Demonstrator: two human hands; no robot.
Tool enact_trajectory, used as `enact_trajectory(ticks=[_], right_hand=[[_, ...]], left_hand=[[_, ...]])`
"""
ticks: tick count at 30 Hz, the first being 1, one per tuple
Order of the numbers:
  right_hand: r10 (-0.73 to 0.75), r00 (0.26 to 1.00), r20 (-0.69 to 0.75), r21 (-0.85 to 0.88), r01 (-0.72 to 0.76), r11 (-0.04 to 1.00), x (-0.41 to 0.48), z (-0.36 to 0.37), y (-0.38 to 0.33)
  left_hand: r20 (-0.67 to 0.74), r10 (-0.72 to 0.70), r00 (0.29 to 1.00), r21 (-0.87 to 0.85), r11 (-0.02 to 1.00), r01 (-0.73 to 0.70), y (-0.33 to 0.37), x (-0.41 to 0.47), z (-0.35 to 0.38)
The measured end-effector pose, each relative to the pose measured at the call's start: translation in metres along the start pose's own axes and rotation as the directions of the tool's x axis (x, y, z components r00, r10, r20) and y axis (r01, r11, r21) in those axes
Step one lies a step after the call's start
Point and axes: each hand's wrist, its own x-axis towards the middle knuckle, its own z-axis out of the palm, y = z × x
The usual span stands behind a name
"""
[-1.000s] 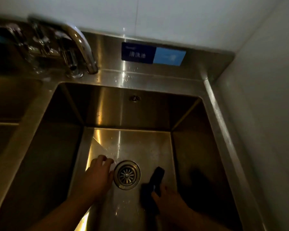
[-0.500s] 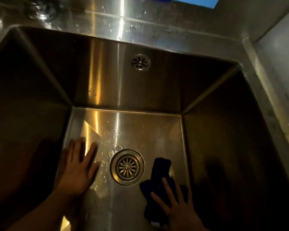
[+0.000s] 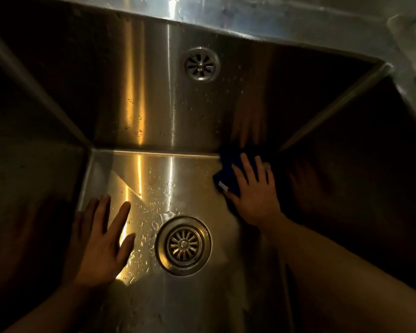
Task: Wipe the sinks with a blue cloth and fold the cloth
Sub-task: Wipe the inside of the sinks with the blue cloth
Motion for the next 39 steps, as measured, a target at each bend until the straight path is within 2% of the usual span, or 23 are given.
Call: enact_trajectory(ticks=[5,7,8,9,10,11,12,13,14,15,17,18,19,20,21,22,24,26,29,32,36,39], right_hand=[[-0.107,0.991,0.083,0.0,0.107,0.994,-0.067,0.005,-0.011],[-0.251,0.964,0.085,-0.027,0.254,0.967,-0.121,0.009,-0.014],[-0.361,0.928,0.093,-0.062,0.367,0.928,-0.149,0.016,-0.016],[-0.409,0.909,0.079,-0.077,0.414,0.907,-0.177,0.022,-0.024],[-0.372,0.926,0.062,-0.077,0.376,0.923,-0.203,0.022,-0.037],[-0.257,0.963,0.086,0.03,0.255,0.966,-0.217,0.017,-0.051],[-0.096,0.991,0.089,0.26,0.07,0.963,-0.221,0.011,-0.061],[0.008,0.994,0.112,0.457,-0.058,0.888,-0.221,0.006,-0.07],[0.062,0.989,0.132,0.535,-0.123,0.836,-0.218,0.006,-0.08],[0.093,0.977,0.19,0.522,-0.181,0.834,-0.213,0.006,-0.091],[0.186,0.95,0.251,0.275,-0.255,0.927,-0.21,0.002,-0.085],[0.163,0.967,0.194,0.143,-0.193,0.971,-0.208,0.004,-0.076],[-0.006,0.991,0.132,0.056,-0.001,0.998,-0.205,0.011,-0.066],[-0.23,0.971,0.059,-0.018,0.231,0.973,-0.202,0.021,-0.052],[-0.373,0.924,0.08,-0.033,0.377,0.926,-0.189,0.022,-0.036],[-0.373,0.923,0.097,-0.03,0.378,0.925,-0.169,0.017,-0.025],[-0.12,0.992,0.043,0.059,0.117,0.991,-0.114,0.011,-0.014],[0.099,0.994,0.05,0.082,-0.103,0.991,-0.057,0.003,-0.013],[0.216,0.976,-0.024,0.086,-0.214,0.973,-0.002,0.0,-0.012],[0.297,0.952,-0.078,0.118,-0.287,0.951,0.006,0.006,-0.023],[0.482,0.875,-0.036,0.246,-0.46,0.853,0.014,0.003,-0.068],[0.519,0.855,0.013,0.318,-0.496,0.808,0.023,-0.003,-0.114]], left_hand=[[0.021,-0.025,0.999,-0.022,0.999,0.026,0.006,-0.001,-0.009],[0.029,-0.024,0.999,-0.035,0.999,0.025,0.006,-0.001,-0.01],[0.031,-0.017,0.999,-0.036,0.999,0.018,0.006,0.0,-0.01],[0.033,-0.009,0.999,-0.032,0.999,0.01,0.005,0.001,-0.01],[0.032,-0.004,0.999,-0.028,1.0,0.005,0.005,0.001,-0.009],[0.032,-0.004,0.999,-0.026,1.0,0.005,0.005,0.0,-0.009],[0.031,-0.005,1.0,-0.028,1.0,0.006,0.005,0.0,-0.008],[0.028,-0.005,1.0,-0.03,1.0,0.006,0.004,0.0,-0.007],[0.024,-0.004,1.0,-0.032,0.999,0.005,0.004,-0.001,-0.006],[0.019,-0.001,1.0,-0.031,1.0,0.001,0.004,-0.001,-0.005],[0.017,0.006,1.0,-0.023,1.0,-0.006,0.005,-0.001,-0.004],[0.019,0.002,1.0,-0.018,1.0,-0.002,0.005,-0.001,-0.004],[0.02,-0.004,1.0,-0.013,1.0,0.004,0.005,-0.002,-0.003],[0.021,-0.008,1.0,-0.009,1.0,0.008,0.004,-0.001,-0.003],[0.02,-0.01,1.0,-0.007,1.0,0.01,0.004,-0.001,-0.002],[0.021,-0.009,1.0,-0.005,1.0,0.009,0.003,-0.001,-0.001],[0.021,0.003,1.0,0.008,1.0,-0.003,0.0,-0.001,0.0],[0.015,0.005,1.0,0.016,1.0,-0.006,-0.002,-0.001,0.002],[0.003,-0.001,1.0,0.012,1.0,0.001,-0.002,0.0,0.006],[-0.007,0.008,1.0,0.03,1.0,-0.008,-0.003,0.001,0.007],[-0.025,-0.003,1.0,-0.011,1.0,0.002,-0.001,-0.002,0.007],[-0.087,-0.062,0.994,-0.157,0.986,0.048,0.002,0.001,0.005]])
